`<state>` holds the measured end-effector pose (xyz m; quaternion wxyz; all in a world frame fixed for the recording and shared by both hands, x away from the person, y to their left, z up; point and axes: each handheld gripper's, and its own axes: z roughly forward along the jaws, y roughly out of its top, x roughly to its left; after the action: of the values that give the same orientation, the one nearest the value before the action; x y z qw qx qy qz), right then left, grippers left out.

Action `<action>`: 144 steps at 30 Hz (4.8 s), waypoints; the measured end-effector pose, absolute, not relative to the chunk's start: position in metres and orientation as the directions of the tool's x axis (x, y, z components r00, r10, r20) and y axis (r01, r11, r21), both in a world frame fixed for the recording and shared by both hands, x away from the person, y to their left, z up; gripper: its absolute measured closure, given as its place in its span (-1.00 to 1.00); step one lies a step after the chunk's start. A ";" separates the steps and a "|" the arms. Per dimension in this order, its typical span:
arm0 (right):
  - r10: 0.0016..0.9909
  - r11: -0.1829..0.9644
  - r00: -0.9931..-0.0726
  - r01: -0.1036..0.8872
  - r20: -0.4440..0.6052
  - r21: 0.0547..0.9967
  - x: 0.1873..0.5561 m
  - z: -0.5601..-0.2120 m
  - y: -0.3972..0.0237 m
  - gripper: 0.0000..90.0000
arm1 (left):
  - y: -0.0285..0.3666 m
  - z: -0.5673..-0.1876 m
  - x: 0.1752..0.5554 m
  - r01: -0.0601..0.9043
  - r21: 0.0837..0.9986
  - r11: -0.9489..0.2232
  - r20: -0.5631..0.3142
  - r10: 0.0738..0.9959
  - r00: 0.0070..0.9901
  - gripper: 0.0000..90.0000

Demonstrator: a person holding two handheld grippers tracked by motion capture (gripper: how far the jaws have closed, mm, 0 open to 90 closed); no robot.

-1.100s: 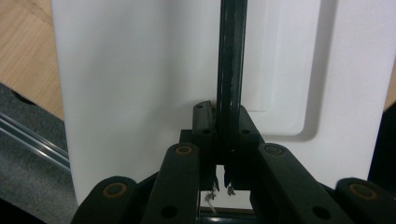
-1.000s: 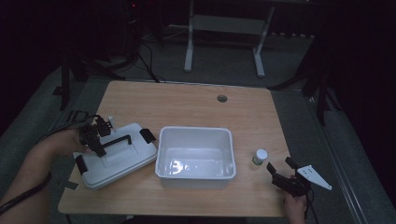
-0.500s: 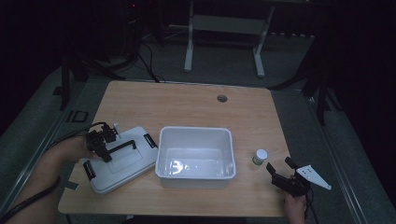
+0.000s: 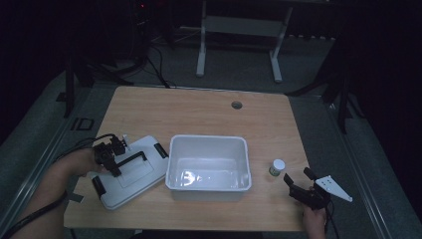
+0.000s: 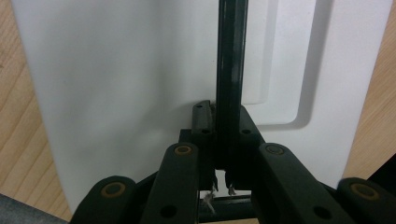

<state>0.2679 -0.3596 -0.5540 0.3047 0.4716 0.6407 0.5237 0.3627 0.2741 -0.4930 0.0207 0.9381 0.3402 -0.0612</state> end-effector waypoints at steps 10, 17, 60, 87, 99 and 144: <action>0.928 0.081 -0.369 0.338 0.054 0.938 0.270 -0.550 -0.362 -0.76 | 0.276 -0.488 0.366 0.662 0.020 -0.749 -0.111 0.656 0.746 0.14; 0.913 0.122 -0.402 0.440 0.074 0.890 0.272 -0.549 -0.368 -0.76 | 0.275 -0.484 0.366 0.659 0.027 -0.751 -0.097 0.655 0.750 0.00; 0.832 0.548 -0.553 0.832 0.047 0.085 0.326 -0.512 -0.352 -0.75 | 0.282 -0.483 0.357 0.649 -0.005 -0.760 -0.097 0.647 0.757 -0.09; 0.800 0.595 -0.598 0.800 0.042 0.076 0.373 -0.488 -0.314 -0.70 | 0.280 -0.481 0.357 0.646 0.000 -0.763 -0.096 0.643 0.760 -0.09; 0.789 0.606 -0.613 0.786 0.028 0.123 0.393 -0.484 -0.295 -0.48 | 0.280 -0.486 0.357 0.642 0.001 -0.767 -0.083 0.640 0.764 -0.09; 0.508 0.861 -0.861 0.508 -0.004 0.026 0.372 -0.423 -0.269 0.11 | 0.276 -0.487 0.357 0.639 -0.025 -0.769 -0.096 0.638 0.764 -0.09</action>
<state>0.3715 -0.2693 -0.4229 0.0056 0.2634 0.9646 0.0121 0.3569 0.2764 -0.4870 0.0047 0.9392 0.3398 -0.0493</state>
